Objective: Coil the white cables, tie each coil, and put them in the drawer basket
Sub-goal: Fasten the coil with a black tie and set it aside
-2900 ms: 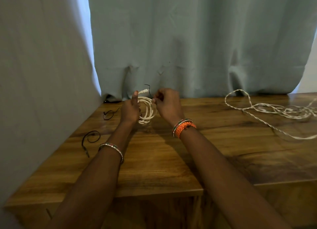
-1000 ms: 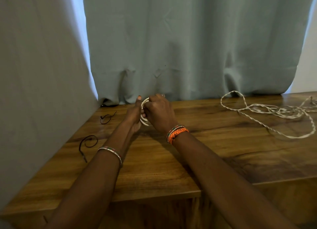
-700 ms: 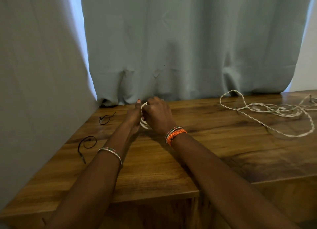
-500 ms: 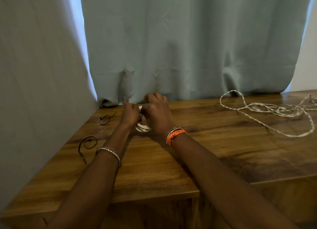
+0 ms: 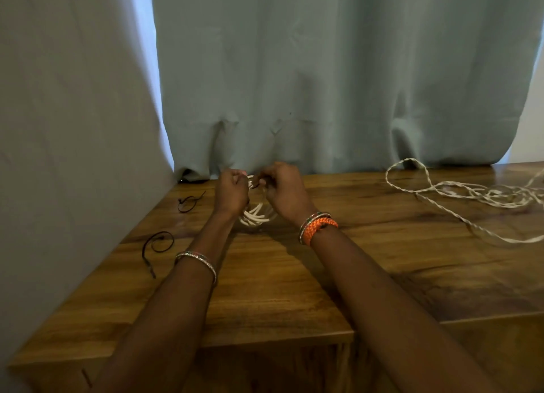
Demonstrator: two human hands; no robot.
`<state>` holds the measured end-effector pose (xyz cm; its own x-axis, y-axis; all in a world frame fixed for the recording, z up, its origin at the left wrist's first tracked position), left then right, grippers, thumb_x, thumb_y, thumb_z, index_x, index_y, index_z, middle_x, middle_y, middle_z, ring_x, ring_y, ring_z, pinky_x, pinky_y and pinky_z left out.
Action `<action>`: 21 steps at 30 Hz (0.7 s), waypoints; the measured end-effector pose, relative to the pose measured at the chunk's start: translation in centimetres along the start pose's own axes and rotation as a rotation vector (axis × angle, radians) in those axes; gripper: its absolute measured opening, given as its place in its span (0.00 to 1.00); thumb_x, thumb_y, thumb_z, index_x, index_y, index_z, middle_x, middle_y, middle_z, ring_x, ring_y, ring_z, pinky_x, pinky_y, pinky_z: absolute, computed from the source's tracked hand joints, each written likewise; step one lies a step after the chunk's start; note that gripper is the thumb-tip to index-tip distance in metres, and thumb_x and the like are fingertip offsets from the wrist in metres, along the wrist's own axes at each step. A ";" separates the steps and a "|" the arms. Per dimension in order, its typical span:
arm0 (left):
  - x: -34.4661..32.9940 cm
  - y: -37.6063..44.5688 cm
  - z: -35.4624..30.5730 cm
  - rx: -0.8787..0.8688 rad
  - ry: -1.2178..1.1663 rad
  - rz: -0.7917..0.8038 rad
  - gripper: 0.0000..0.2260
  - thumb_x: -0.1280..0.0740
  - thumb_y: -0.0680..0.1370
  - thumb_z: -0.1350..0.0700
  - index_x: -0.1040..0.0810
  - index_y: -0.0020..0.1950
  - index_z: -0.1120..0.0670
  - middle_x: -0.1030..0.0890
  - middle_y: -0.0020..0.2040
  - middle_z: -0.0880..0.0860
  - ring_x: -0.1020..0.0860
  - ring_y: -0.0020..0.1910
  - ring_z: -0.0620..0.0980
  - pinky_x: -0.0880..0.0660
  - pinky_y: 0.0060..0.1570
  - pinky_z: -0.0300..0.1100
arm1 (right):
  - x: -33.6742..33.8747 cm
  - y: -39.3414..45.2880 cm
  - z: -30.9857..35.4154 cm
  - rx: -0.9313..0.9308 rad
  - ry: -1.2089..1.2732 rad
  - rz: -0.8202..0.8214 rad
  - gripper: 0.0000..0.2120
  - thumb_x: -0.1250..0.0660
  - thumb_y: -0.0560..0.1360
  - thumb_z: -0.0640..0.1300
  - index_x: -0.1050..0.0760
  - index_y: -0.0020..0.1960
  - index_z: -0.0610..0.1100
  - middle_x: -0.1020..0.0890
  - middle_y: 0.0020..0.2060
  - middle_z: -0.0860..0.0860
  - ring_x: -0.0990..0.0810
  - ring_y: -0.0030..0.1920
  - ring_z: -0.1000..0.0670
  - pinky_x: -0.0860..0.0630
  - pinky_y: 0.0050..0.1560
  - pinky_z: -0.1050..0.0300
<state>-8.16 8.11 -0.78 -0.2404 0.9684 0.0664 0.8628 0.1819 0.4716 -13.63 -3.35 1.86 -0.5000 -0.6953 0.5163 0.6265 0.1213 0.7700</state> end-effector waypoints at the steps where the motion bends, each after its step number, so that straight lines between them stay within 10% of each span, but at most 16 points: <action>1: 0.0 0.0 -0.1 -0.022 0.024 -0.007 0.02 0.41 0.80 0.62 0.31 0.48 0.58 0.28 0.33 0.55 0.30 0.20 0.44 0.36 0.21 0.34 | 0.2 0.0 0.0 -0.059 0.083 -0.042 0.08 0.34 0.70 0.29 0.19 0.44 0.37 0.18 0.37 0.46 0.23 0.36 0.53 0.34 0.35 0.75; 9: -0.6 -1.3 -2.0 -0.281 0.143 0.033 0.06 0.38 0.79 0.59 0.25 0.42 0.55 0.21 0.36 0.53 0.30 0.26 0.42 0.33 0.27 0.39 | 1.1 -0.3 -0.4 -0.319 0.395 -0.240 0.15 0.29 0.68 0.32 0.28 0.51 0.42 0.17 0.35 0.46 0.17 0.39 0.50 0.20 0.43 0.54; 21: -1.2 -1.9 -2.5 -0.129 0.001 0.090 0.04 0.38 0.79 0.60 0.32 0.50 0.57 0.22 0.43 0.59 0.31 0.28 0.44 0.35 0.27 0.37 | 1.2 -0.6 -0.6 -0.415 0.544 -0.304 0.15 0.28 0.69 0.33 0.29 0.46 0.49 0.16 0.36 0.46 0.16 0.39 0.51 0.18 0.46 0.49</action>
<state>-10.66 6.13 0.44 -0.1650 0.9796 0.1146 0.8168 0.0706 0.5726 -14.28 -4.65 1.81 -0.3879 -0.9209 -0.0379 0.7359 -0.3342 0.5888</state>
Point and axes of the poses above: each hand's wrist, its own y-axis towards the middle knuckle, its own x-axis out of the back of the hand, z = x × y, the point moved 3 cm from there along y, towards the middle knuckle
